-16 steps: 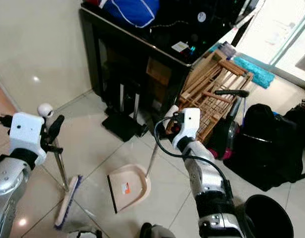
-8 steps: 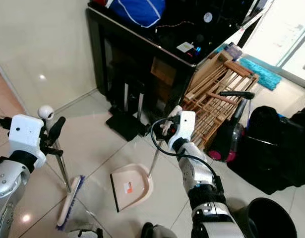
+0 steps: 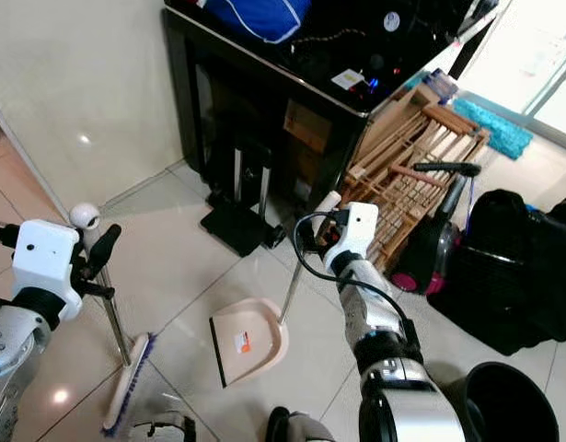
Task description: Sweep floor
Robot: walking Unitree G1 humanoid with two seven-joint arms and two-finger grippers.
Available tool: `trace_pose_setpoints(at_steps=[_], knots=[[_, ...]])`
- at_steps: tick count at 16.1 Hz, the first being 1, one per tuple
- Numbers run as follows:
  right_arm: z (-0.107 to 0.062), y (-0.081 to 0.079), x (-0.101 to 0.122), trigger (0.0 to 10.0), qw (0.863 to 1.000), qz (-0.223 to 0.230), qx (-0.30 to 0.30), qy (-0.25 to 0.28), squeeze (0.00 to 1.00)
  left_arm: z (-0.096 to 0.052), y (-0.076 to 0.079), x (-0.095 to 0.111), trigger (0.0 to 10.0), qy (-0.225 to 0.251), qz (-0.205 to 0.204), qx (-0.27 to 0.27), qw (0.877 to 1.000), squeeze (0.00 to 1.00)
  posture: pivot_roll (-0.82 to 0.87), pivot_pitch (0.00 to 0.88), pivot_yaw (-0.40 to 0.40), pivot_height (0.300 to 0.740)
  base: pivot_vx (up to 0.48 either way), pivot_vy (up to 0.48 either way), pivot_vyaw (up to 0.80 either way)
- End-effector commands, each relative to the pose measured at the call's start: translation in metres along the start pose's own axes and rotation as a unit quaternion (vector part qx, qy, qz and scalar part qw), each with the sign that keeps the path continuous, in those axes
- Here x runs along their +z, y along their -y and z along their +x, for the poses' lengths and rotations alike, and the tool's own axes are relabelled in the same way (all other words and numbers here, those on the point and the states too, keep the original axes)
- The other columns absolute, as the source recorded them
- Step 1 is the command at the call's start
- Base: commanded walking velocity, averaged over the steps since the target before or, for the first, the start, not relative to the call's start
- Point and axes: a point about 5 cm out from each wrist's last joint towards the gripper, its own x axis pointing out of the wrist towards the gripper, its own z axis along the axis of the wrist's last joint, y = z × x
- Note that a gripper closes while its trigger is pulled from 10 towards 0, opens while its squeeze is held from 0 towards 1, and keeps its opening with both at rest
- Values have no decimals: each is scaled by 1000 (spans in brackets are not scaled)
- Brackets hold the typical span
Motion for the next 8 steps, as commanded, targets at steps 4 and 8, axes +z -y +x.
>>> trace_pose_setpoints(at_steps=[4, 8], knots=[[2, 2, -1, 10000, 1000, 4, -9, 3, 455, -16, -2, 12, 10000, 16, 8, -8, 1000, 0, 345, 244, -95, 740, 0, 0, 0], [2, 5, 1, 10000, 999, -9, -33, 20, 0, -26, -7, 12, 10000, 4, 14, -3, 1000, 0, 368, 273, -91, 740, 0, 0, 0]])
